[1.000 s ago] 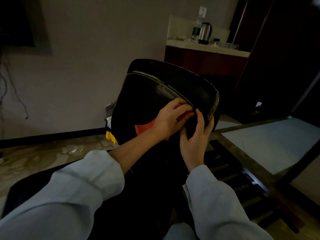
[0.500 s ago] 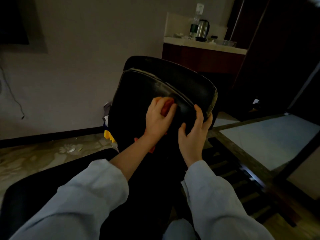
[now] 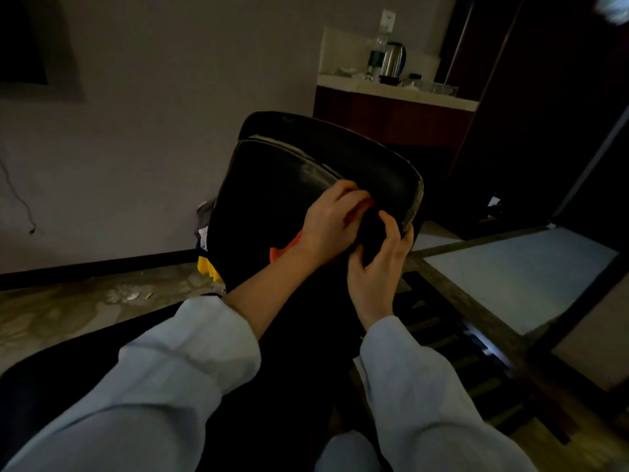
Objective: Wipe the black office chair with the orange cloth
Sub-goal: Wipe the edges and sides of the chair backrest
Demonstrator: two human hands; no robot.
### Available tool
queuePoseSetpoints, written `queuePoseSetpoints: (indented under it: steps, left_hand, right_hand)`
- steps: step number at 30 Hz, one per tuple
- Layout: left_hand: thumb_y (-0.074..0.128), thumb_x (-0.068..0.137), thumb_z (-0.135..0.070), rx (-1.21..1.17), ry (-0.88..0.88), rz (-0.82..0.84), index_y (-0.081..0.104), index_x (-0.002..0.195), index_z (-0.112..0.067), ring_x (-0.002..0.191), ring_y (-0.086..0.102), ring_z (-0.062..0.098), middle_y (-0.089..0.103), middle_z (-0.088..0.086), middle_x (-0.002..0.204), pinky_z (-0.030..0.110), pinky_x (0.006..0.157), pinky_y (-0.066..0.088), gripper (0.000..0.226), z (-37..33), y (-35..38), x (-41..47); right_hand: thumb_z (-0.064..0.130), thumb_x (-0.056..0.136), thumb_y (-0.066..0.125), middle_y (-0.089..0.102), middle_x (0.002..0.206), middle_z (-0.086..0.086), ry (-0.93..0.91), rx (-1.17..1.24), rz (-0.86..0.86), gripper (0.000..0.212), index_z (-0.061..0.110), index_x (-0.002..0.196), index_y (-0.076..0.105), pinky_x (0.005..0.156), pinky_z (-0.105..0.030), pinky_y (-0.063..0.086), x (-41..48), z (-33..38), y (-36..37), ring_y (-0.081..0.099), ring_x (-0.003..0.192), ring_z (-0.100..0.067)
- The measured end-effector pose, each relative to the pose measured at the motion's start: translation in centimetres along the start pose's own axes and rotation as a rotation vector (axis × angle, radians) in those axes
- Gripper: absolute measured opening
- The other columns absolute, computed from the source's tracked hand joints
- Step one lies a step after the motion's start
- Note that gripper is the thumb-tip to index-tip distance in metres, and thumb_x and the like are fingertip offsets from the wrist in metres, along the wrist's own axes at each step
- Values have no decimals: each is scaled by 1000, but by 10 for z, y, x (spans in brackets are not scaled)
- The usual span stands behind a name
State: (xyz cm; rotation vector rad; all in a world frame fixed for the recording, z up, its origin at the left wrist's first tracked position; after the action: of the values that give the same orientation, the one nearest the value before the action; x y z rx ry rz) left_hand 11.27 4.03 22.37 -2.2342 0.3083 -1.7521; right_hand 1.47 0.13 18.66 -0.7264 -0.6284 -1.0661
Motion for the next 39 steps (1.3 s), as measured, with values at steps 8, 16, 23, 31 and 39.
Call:
queuePoseSetpoints:
  steps: [8, 16, 23, 31, 39]
  left_hand:
    - [59, 88, -8, 9, -274, -27, 68, 107, -4, 97, 61, 26, 61, 14, 107, 36, 85, 51, 21, 27, -14, 13]
    - [59, 87, -15, -122, -24, 211, 67, 106, -4, 99, 60, 21, 62, 11, 110, 25, 85, 45, 23, -25, -23, -1]
    - [65, 85, -16, -280, -514, 94, 42, 106, -11, 88, 63, 17, 63, 3, 95, 38, 80, 52, 32, -6, -29, 30]
    - [64, 85, -18, -210, -625, 56, 42, 101, -12, 86, 63, 23, 64, 8, 92, 41, 78, 52, 28, 6, -25, 39]
    - [68, 83, -16, -297, -435, 249, 44, 110, -11, 87, 64, 18, 64, 4, 94, 39, 80, 53, 36, -38, -28, 10]
  right_hand:
    - [0, 86, 55, 13, 149, -25, -13, -48, 21, 66, 39, 130, 25, 102, -34, 36, -1, 1, -1, 30, 134, -39]
    - [-4, 82, 60, 17, 149, -26, -57, -34, 14, 71, 35, 130, 25, 104, -30, 26, -6, 0, -5, 24, 137, -35]
    - [1, 87, 57, 19, 148, -21, -25, 2, 23, 64, 40, 127, 26, 102, -19, 24, -6, 1, -5, 28, 135, -31]
    - [2, 87, 58, 18, 148, -26, -10, -33, -13, 63, 36, 128, 25, 98, -27, 30, -8, 3, -3, 30, 133, -36]
    - [-4, 80, 63, 14, 150, -25, -40, 8, 12, 74, 37, 129, 25, 105, -21, 20, -10, -1, -4, 22, 139, -33]
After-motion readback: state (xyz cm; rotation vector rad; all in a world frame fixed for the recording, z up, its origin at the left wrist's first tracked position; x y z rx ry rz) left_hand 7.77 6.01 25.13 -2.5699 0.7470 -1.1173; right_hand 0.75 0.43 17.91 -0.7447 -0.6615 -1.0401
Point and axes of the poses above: each hand's wrist, its own x-axis towards the middle knuckle, its own y-axis out of the palm, z = x × y, the point moved 1 cm from there along x, towards the middle knuckle
